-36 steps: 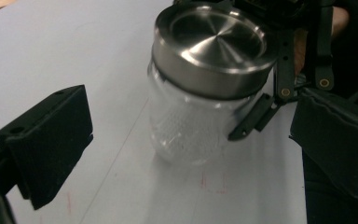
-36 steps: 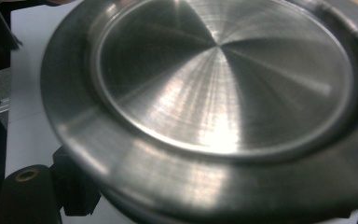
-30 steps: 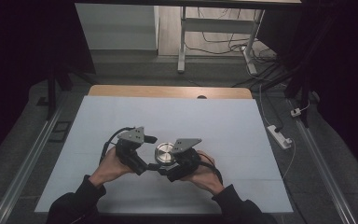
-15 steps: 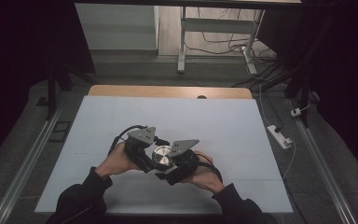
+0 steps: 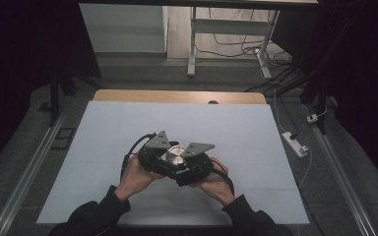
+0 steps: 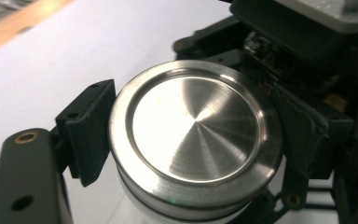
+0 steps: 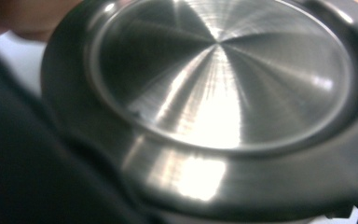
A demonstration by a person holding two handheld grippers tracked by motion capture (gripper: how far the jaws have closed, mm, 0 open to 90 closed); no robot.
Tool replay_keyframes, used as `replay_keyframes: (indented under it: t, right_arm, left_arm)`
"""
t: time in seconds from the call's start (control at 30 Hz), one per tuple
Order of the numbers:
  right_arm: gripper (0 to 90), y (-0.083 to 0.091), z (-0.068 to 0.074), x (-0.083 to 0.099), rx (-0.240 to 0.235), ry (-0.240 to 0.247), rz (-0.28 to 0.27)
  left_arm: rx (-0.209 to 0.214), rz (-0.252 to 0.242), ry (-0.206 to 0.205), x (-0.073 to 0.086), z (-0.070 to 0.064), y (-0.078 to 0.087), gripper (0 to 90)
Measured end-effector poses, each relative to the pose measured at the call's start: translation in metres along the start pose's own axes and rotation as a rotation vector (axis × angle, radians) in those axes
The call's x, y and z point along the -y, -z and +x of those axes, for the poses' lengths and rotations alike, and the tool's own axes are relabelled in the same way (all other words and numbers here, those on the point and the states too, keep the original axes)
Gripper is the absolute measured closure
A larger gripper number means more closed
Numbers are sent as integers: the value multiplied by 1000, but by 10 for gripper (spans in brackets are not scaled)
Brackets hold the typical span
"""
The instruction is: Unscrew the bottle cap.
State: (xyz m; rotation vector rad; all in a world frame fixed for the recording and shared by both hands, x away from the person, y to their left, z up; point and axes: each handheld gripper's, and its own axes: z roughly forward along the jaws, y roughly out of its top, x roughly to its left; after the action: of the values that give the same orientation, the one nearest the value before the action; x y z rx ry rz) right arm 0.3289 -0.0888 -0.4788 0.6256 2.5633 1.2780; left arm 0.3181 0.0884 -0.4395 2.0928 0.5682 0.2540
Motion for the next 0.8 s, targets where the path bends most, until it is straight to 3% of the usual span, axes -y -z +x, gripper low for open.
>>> replay_keyframes:
  t: [0.07, 0.2, 0.23, 0.27, 0.33, 0.37, 0.4, 0.43, 0.47, 0.5, 0.53, 0.57, 0.6, 0.7, 0.8]
  right_arm:
    - [147, 0, 0, 1, 11, -10, -6]
    - [147, 2, -2, 1, 2, -7, -19]
    - [147, 3, -2, 1, -11, -5, -23]
    - [147, 4, -3, 1, -22, 2, -24]
    - [147, 4, -3, 1, -52, 11, -20]
    - [147, 4, -3, 1, -76, 17, -19]
    - [147, 4, -3, 1, -76, 17, -19]
    - [147, 4, -1, 1, -134, 35, -15]
    - [147, 4, -1, 1, -134, 35, -15]
    - [146, 3, 2, 1, -180, 62, -12]
    - [147, 3, 4, 1, -192, 69, -9]
    - [147, 3, 4, 1, -192, 69, -9]
    - [147, 2, 9, 0, -228, 109, -4]
    - [147, 2, 13, 0, -251, 126, 1]
    - [147, 3, 16, -1, -266, 149, 3]
  left_arm:
    - [-21, -1, 10, -1, -2, -2, 185]
    - [27, -14, 3, -3, 5, 3, 85]
    - [87, -31, -14, -2, 12, 13, 80]
    - [109, -28, -23, -2, 15, 16, 58]
    - [165, -18, -81, 0, 19, 24, 46]
    - [165, -18, -81, 0, 19, 24, 39]
    - [194, -1, -115, 1, 22, 28, 39]
    - [243, 19, -149, 3, 24, 31, 39]
    - [243, 19, -149, 3, 24, 31, 39]
    - [291, 30, -174, 6, 25, 31, 42]
    - [317, 31, -177, 7, 25, 31, 44]
    - [317, 31, -177, 7, 25, 31, 44]
    - [342, 41, -194, 7, 24, 28, 46]
    - [350, 49, -210, 8, 22, 25, 60]
    - [385, 51, -221, 10, 21, 23, 140]
